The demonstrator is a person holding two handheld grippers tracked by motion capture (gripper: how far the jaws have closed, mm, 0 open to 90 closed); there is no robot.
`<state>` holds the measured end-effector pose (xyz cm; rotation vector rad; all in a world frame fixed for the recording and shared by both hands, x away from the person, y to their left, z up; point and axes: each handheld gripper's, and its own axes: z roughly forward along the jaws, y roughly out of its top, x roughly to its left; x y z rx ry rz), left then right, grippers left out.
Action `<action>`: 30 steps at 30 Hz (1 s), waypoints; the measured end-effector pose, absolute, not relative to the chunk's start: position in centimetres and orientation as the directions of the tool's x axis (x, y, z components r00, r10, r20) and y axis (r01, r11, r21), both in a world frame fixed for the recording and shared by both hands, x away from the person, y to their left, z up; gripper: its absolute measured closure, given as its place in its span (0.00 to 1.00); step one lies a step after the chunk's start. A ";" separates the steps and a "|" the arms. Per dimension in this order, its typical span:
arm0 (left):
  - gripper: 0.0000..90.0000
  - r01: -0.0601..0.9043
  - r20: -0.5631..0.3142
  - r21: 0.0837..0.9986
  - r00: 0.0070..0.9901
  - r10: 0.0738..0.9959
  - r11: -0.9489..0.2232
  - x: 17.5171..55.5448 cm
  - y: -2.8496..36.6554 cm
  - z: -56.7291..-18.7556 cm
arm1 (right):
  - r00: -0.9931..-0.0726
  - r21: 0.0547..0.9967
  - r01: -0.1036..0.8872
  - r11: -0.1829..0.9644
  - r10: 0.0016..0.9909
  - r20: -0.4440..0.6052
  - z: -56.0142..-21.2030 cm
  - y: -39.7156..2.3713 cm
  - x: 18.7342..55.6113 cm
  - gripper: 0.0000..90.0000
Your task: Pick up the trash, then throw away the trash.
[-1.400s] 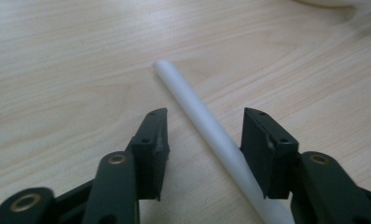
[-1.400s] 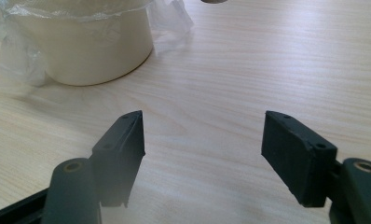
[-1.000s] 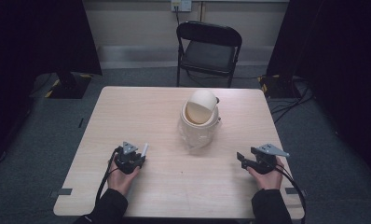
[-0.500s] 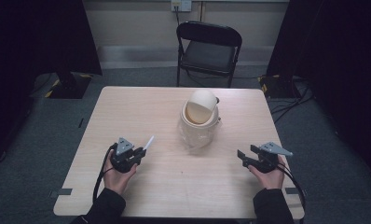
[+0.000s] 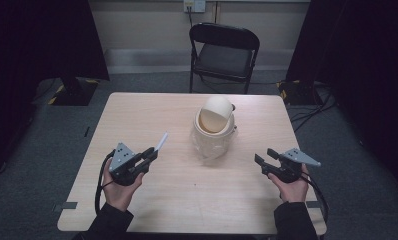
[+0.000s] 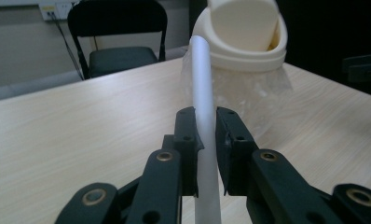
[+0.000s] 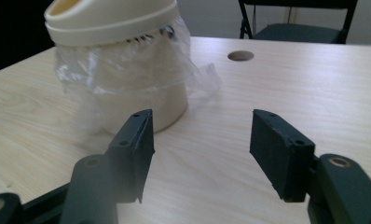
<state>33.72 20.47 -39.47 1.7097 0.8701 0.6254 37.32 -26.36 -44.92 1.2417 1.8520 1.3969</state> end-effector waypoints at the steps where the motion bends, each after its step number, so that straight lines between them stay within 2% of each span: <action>1: 0.88 0.235 -0.017 0.959 0.600 0.800 -0.156 33.5 20.4 -39.2 | -0.463 0.934 0.352 0.055 0.878 0.122 -44.7 -26.2 37.2 0.45; 15: 0.88 0.125 -0.033 0.990 0.658 0.752 -0.066 31.3 20.1 -36.5 | -0.521 0.961 0.278 0.008 0.842 0.143 -42.4 -25.1 37.0 0.50; 19: 0.88 0.097 -0.025 0.994 0.686 0.728 -0.058 31.3 19.6 -36.0 | -0.554 0.967 0.253 -0.043 0.813 0.181 -41.7 -24.6 37.3 0.50; 25: 0.88 0.100 -0.053 0.995 0.708 0.704 -0.026 32.0 18.4 -36.1 | -0.603 0.975 0.202 -0.098 0.772 0.202 -40.0 -23.3 37.4 0.51; 30: 0.88 0.087 -0.039 0.996 0.728 0.684 -0.035 32.4 17.1 -36.4 | -0.645 0.977 0.170 -0.124 0.736 0.206 -38.5 -21.8 37.6 0.52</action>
